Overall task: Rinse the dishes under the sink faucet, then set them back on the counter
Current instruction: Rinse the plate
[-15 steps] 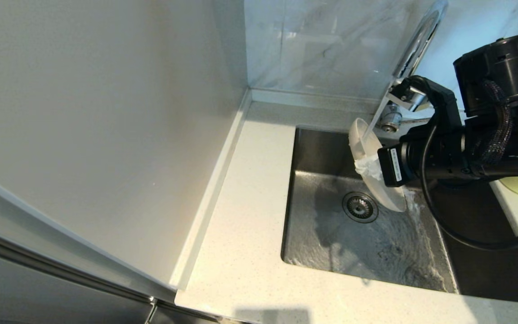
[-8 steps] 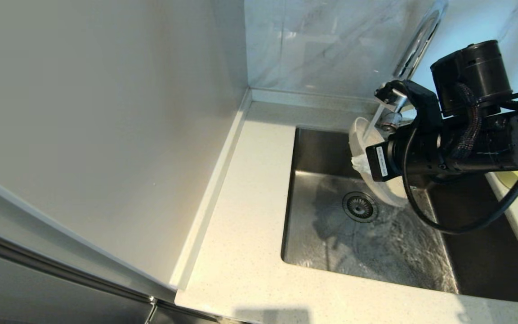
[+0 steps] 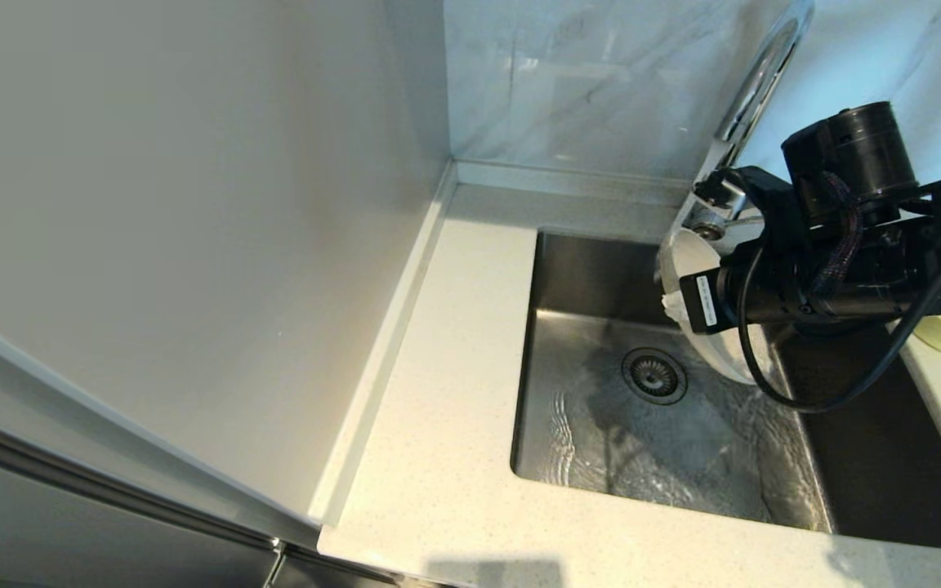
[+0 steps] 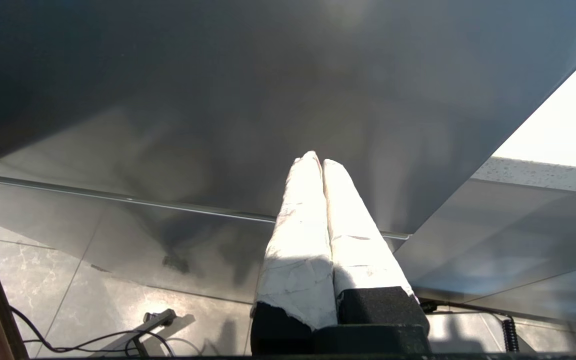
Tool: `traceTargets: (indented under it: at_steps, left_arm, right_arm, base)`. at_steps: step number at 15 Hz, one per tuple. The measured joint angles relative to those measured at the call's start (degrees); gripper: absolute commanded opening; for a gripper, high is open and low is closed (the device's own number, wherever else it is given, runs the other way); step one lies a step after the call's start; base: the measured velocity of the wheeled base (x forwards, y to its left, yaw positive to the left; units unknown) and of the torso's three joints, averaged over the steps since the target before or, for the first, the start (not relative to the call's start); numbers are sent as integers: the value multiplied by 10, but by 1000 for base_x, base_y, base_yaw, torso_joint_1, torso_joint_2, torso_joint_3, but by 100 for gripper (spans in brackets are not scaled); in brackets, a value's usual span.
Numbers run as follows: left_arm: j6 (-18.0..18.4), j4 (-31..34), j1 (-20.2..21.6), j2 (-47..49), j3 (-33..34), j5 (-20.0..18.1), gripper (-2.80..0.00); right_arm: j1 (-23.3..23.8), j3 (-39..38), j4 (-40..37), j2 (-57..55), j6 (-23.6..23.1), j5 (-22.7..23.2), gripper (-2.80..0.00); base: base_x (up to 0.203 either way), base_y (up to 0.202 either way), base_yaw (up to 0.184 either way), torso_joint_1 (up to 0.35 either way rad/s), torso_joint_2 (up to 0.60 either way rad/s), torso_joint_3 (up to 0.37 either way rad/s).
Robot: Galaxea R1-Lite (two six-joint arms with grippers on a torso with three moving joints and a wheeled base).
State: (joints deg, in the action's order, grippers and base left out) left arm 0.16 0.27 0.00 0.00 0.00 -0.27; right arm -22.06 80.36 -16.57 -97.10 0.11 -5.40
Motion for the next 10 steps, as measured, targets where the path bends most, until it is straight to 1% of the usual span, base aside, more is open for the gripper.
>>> traceTargets:
  at_steps: [2,4,6,8,10]
  left_arm:
    - [0,0,0,0,0,0,-280]
    - [0,0,0,0,0,0,-280]
    - [0,0,0,0,0,0,-280]
    - [0,0,0,0,0,0,-280]
    - [0,0,0,0,0,0,-280]
  right_arm:
    - [12,-9,0,4,10,0,-280]
    - [20,-14,0,10,54,2,-280]
    - [37,-18,0,29,105,18,-280]
    - [64,-30,-1,61,155,59,-280]
    - [112,-42,0,112,210,130,-280]
  base:
    - [0,0,0,0,0,0]
    - [0,0,0,0,0,0]
    - [0,0,0,0,0,0]
    - [0,0,0,0,0,0]
    - [0,0,0,0,0,0]
